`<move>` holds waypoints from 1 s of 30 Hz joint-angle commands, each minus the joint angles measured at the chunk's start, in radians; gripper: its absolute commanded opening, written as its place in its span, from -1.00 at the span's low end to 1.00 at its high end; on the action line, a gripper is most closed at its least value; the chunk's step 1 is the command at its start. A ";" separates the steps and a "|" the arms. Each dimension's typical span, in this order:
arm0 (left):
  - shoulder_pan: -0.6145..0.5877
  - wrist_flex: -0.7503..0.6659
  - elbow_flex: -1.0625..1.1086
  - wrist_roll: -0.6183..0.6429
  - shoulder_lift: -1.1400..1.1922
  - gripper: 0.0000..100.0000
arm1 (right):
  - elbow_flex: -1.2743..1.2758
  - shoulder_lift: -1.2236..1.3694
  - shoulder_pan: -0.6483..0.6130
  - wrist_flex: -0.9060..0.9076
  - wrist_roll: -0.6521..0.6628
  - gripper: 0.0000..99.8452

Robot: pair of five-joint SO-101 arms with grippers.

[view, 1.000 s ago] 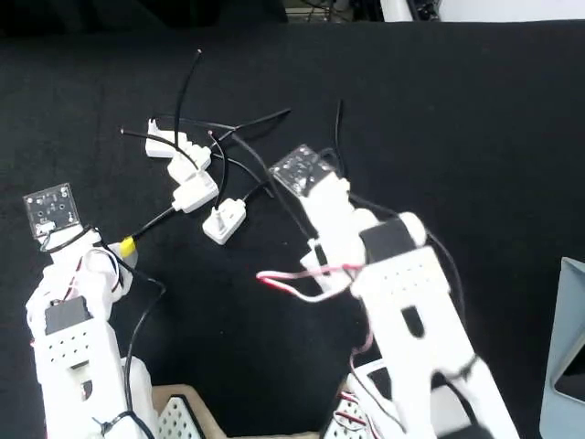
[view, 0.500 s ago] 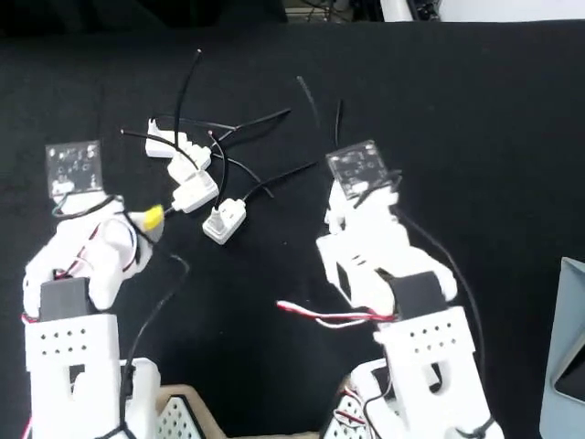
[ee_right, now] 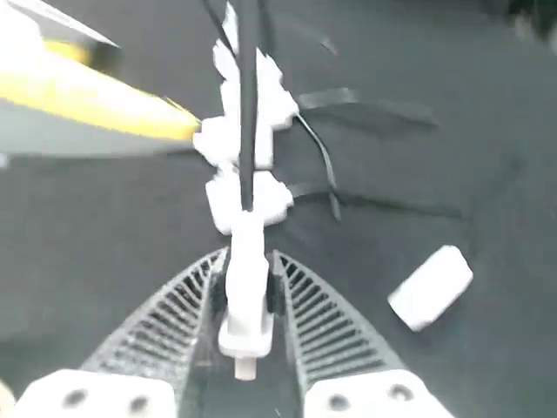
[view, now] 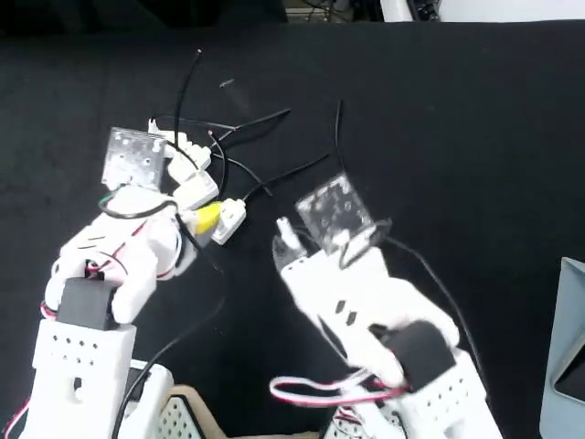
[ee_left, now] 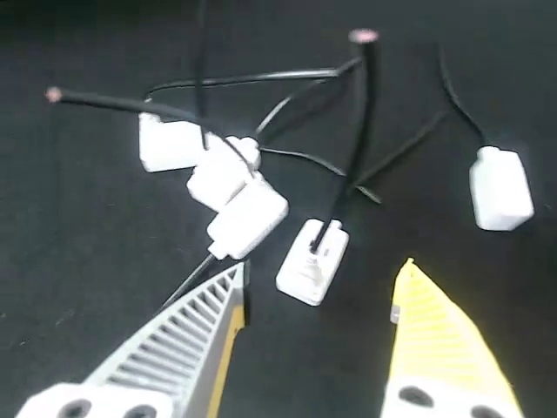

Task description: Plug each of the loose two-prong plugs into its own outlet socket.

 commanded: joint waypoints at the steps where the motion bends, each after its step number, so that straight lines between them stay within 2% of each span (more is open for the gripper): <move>1: 0.079 0.069 -0.114 0.011 -0.017 -0.45 | -0.010 -0.041 -0.074 -0.011 0.029 -0.98; 7: 0.156 0.170 -0.186 0.060 -0.044 -0.45 | 0.050 -0.048 -0.153 -0.020 0.084 -0.98; 14: 0.228 0.166 -0.073 0.061 -0.319 -0.45 | 0.041 -0.048 -0.196 -0.021 0.084 -0.98; 20: 0.298 0.098 0.101 -0.017 -0.491 -0.45 | 0.042 -0.044 -0.227 -0.049 0.084 -0.98; 26: 0.346 0.084 0.176 -0.081 -0.511 -0.45 | 0.050 -0.039 -0.227 -0.069 0.084 -0.98; 30: 0.335 0.084 0.180 -0.081 -0.511 -0.45 | 0.050 -0.039 -0.219 -0.063 0.084 -0.98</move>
